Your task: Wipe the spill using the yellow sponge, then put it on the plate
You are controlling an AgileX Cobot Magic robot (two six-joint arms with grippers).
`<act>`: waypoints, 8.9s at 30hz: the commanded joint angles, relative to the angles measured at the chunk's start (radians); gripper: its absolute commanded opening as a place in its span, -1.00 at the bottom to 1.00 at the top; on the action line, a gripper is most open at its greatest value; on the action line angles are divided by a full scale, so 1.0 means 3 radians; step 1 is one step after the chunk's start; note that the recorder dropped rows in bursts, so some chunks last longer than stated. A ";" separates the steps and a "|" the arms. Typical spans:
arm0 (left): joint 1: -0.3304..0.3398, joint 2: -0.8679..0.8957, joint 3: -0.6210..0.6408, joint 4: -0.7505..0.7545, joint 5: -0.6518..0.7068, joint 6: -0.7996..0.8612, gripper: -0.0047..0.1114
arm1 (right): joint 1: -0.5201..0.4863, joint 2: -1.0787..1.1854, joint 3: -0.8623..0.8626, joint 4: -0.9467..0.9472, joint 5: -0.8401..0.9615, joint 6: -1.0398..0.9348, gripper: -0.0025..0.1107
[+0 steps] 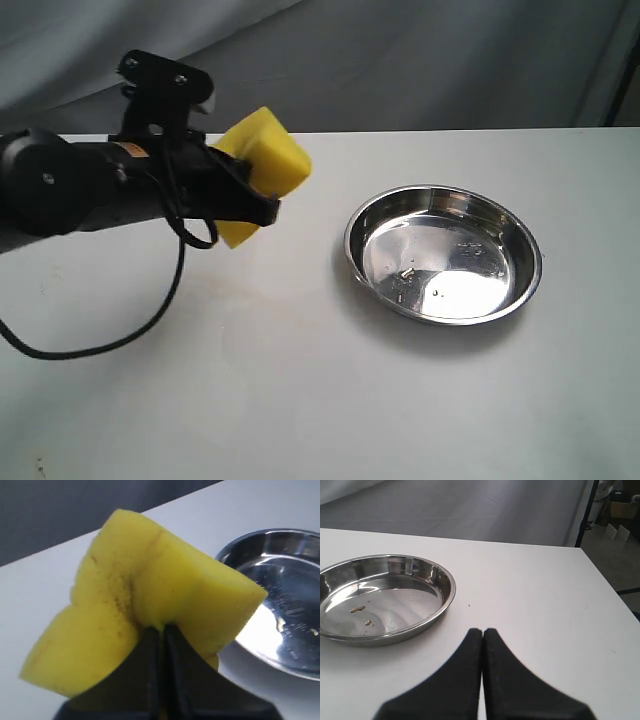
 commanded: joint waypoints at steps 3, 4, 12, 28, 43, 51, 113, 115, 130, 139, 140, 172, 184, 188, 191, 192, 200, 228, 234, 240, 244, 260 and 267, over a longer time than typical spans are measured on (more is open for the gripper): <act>-0.0601 -0.0041 0.0013 -0.0045 -0.0761 -0.0025 -0.92 | 0.0005 -0.0022 0.0013 -0.0022 -0.0012 0.0015 -0.96; -0.0678 -0.0041 0.0013 -0.0045 -0.0857 -0.0039 -0.92 | 0.0005 -0.0022 0.0013 -0.0022 -0.0012 0.0015 -0.96; -0.0993 -0.0017 0.0013 0.0456 -0.1142 -0.0631 -0.92 | 0.0005 -0.0022 0.0013 -0.0022 -0.0012 0.0015 -0.96; -0.1012 0.1898 -0.1378 0.1869 -0.1513 -0.1890 -0.92 | 0.0005 -0.0022 0.0013 -0.0022 -0.0012 0.0015 -0.96; -0.0912 0.2293 -0.2088 0.1846 -0.0424 -0.1116 -0.92 | 0.0005 -0.0022 0.0013 -0.0022 -0.0012 0.0015 -0.96; -0.0840 0.2293 -0.2088 0.1846 -0.0074 -0.1123 -0.92 | 0.0005 -0.0022 0.0013 -0.0022 -0.0012 0.0015 -0.96; -0.0840 0.2239 -0.2081 0.1957 -0.0278 -0.0804 0.53 | 0.0005 -0.0022 0.0013 -0.0022 -0.0012 0.0015 -0.96; -0.0840 0.2198 -0.2081 0.1957 -0.0278 -0.0804 0.53 | 0.0005 -0.0022 0.0013 -0.0022 -0.0012 0.0015 -0.96; -0.0840 0.1590 -0.2081 0.1941 0.0247 -0.0992 0.53 | 0.0005 -0.0022 0.0013 -0.0022 -0.0012 0.0015 -0.96; -0.0840 0.0950 -0.2081 0.1957 0.0945 -0.0982 0.53 | 0.0005 -0.0022 0.0013 -0.0022 -0.0012 0.0015 -0.96; -0.0840 0.0868 -0.2081 0.1957 0.1005 -0.0982 0.53 | 0.0005 -0.0022 0.0013 -0.0022 -0.0012 0.0015 -0.96; -0.0840 -0.0699 -0.2081 0.2159 0.3600 -0.0981 0.34 | 0.0005 -0.0022 0.0013 -0.0022 -0.0012 0.0015 -0.96; -0.0840 -0.1163 -0.2075 0.2393 0.4277 -0.1084 0.29 | 0.0005 -0.0022 0.0013 -0.0022 -0.0012 0.0015 -0.96; -0.0840 -0.1303 -0.2066 0.2393 0.4317 -0.1157 0.29 | 0.0005 -0.0022 0.0013 -0.0022 -0.0012 0.0015 -0.96; -0.0840 -0.1427 -0.2053 0.2388 0.4317 -0.1185 0.29 | 0.0005 -0.0022 0.0013 -0.0022 -0.0012 0.0015 -0.96; -0.0840 -0.1480 -0.2053 0.2378 0.4317 -0.1233 0.29 | 0.0005 -0.0022 0.0013 -0.0022 -0.0012 0.0015 -0.96; -0.0840 -0.1878 -0.1840 0.2378 0.4317 -0.1242 0.29 | 0.0005 -0.0022 0.0013 -0.0022 -0.0012 0.0015 -0.96; -0.0840 -0.3415 -0.0299 0.1668 0.3816 -0.1625 0.29 | 0.0005 -0.0022 0.0013 -0.0022 -0.0012 0.0015 -0.96; -0.0840 -0.3714 0.0092 0.1609 0.3635 -0.1680 0.22 | 0.0005 -0.0022 0.0013 -0.0022 -0.0012 0.0015 -0.96; -0.0840 -0.3848 0.0374 0.1609 0.3403 -0.1680 -0.28 | 0.0005 -0.0022 0.0013 -0.0022 -0.0012 0.0015 -0.96; -0.0840 -0.3848 0.0522 0.1609 0.3266 -0.1680 -0.81 | 0.0005 -0.0022 0.0013 -0.0022 -0.0012 0.0015 -0.96; -0.0840 -0.3848 0.0880 0.1658 0.2704 -0.1682 -0.92 | 0.0005 -0.0022 0.0013 -0.0022 -0.0012 0.0015 -0.96; -0.0840 -0.3848 0.0880 0.1658 0.2704 -0.1682 -0.92 | 0.0005 -0.0022 0.0013 -0.0022 -0.0012 0.0015 -0.96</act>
